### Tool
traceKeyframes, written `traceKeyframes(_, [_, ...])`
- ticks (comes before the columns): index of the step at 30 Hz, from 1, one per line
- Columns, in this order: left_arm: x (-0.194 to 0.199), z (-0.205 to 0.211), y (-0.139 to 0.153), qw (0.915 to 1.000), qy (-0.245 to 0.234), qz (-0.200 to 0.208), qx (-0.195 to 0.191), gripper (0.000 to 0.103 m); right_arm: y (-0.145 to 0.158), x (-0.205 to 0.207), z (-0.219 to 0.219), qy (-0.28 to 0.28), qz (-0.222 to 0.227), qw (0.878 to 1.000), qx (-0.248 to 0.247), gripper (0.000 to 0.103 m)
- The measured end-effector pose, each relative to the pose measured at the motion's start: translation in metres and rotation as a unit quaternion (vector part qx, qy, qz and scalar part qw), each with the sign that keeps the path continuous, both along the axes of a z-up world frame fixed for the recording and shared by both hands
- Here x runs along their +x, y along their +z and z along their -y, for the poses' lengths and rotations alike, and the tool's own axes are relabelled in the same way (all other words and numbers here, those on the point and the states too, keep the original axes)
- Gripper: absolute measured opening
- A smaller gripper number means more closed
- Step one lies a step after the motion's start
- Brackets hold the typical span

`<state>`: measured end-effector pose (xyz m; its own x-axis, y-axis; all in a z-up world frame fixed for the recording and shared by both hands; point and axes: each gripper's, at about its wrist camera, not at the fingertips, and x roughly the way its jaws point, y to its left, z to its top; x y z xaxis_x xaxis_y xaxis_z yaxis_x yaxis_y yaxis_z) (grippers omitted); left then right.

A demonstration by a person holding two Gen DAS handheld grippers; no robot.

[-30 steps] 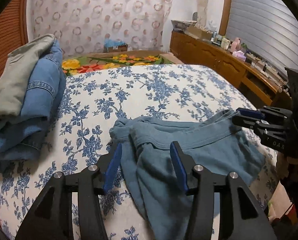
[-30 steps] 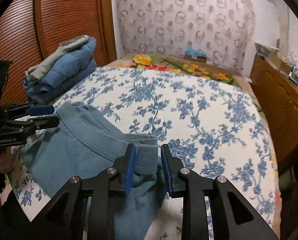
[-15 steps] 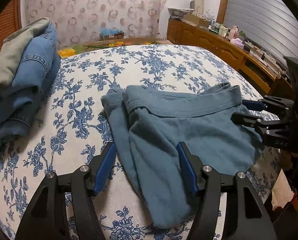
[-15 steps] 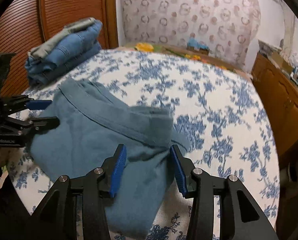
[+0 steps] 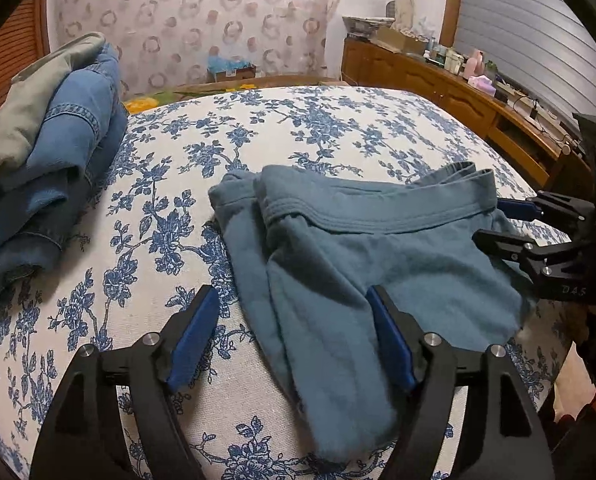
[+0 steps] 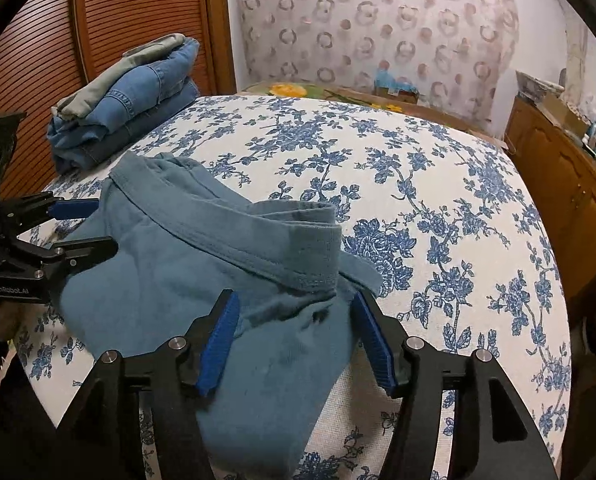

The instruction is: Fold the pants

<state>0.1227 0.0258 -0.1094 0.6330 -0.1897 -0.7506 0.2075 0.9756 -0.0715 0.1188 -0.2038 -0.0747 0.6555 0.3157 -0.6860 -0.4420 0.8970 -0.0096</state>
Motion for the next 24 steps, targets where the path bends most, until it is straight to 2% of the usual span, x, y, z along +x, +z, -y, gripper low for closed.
traceKeyframes(16, [-0.007,-0.005,0.002,1.0,0.001,-0.002,-0.009,0.077,0.001,-0.006,0.002,-0.014,0.005,1.0,-0.01,0.065])
traceKeyframes(22, [-0.049,-0.021,0.016,0.9986,0.015,0.025,-0.044,0.077,0.012,-0.052,0.028,-0.004,0.019,0.999,0.042,0.065])
traceKeyframes(24, [-0.061,-0.023,0.017,0.9983,0.009,0.031,-0.05,0.071,0.012,-0.063,0.034,0.005,0.013,0.998,0.057,0.062])
